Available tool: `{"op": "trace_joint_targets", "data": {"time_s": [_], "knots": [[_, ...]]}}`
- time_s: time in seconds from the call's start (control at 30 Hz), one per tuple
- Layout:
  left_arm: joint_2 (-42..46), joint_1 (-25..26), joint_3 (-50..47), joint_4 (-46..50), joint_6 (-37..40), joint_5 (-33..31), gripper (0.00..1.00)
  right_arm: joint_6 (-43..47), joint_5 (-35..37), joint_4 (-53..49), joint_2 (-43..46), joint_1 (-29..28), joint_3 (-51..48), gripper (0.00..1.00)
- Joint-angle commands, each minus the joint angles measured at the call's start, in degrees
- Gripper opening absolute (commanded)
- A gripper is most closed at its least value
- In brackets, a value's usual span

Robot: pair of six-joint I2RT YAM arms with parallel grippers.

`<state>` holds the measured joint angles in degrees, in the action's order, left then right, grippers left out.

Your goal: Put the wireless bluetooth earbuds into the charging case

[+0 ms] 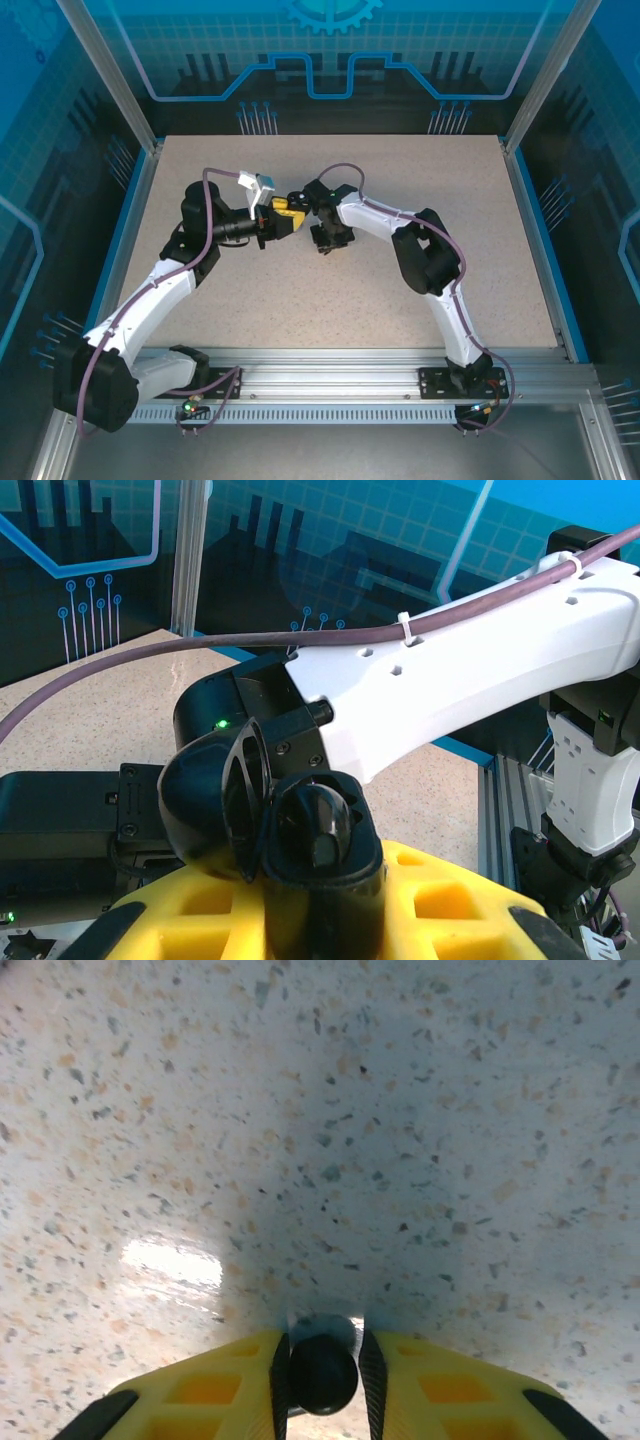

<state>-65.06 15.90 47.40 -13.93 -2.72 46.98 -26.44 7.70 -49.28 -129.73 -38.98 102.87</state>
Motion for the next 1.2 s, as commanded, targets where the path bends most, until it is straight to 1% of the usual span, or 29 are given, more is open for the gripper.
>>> {"op": "trace_joint_targets", "data": {"time_s": [0.0,0.13,0.23,0.53,0.7,0.77,0.83,1.03,1.17], "knots": [[0.54,-0.56,-0.29,-0.5,-0.09,1.45,0.0,5.69,3.81,-4.79,0.07,0.08,0.44,0.29],[0.12,-0.55,-0.18,-0.67,-0.27,1.48,0.0,9.63,3.14,-4.21,1.88,1.1,-1.34,0.28],[0.02,-0.56,0.04,-0.86,-0.52,1.54,0.0,11.62,1.08,-3.96,2.38,1.7,-1.9,0.28],[-0.13,-0.57,0.54,-0.68,-0.73,1.53,0.0,9.95,-1.14,-3.45,1.77,2.09,-1.81,0.33],[-0.09,-0.56,0.75,-0.26,-0.63,1.72,0.0,9.3,-1.13,-3.2,1.06,2.09,-2.15,0.26],[-0.17,-0.53,0.81,-0.16,-0.55,1.72,0.0,9.2,-0.33,-3.04,1.53,2.07,-2.37,0.21],[-0.26,-0.52,0.86,0.0,-0.47,1.76,0.0,8.95,0.9,-2.81,2.47,2.15,-2.79,0.19],[-0.86,-0.43,0.41,-0.29,-0.71,1.89,0.0,8.81,5.62,-1.6,6.82,3.05,-5.37,0.17],[-1.77,-0.02,-0.67,-1.77,-1.85,1.32,0.0,8.95,6.01,1.07,10.85,4.55,-9.12,0.17]]}}
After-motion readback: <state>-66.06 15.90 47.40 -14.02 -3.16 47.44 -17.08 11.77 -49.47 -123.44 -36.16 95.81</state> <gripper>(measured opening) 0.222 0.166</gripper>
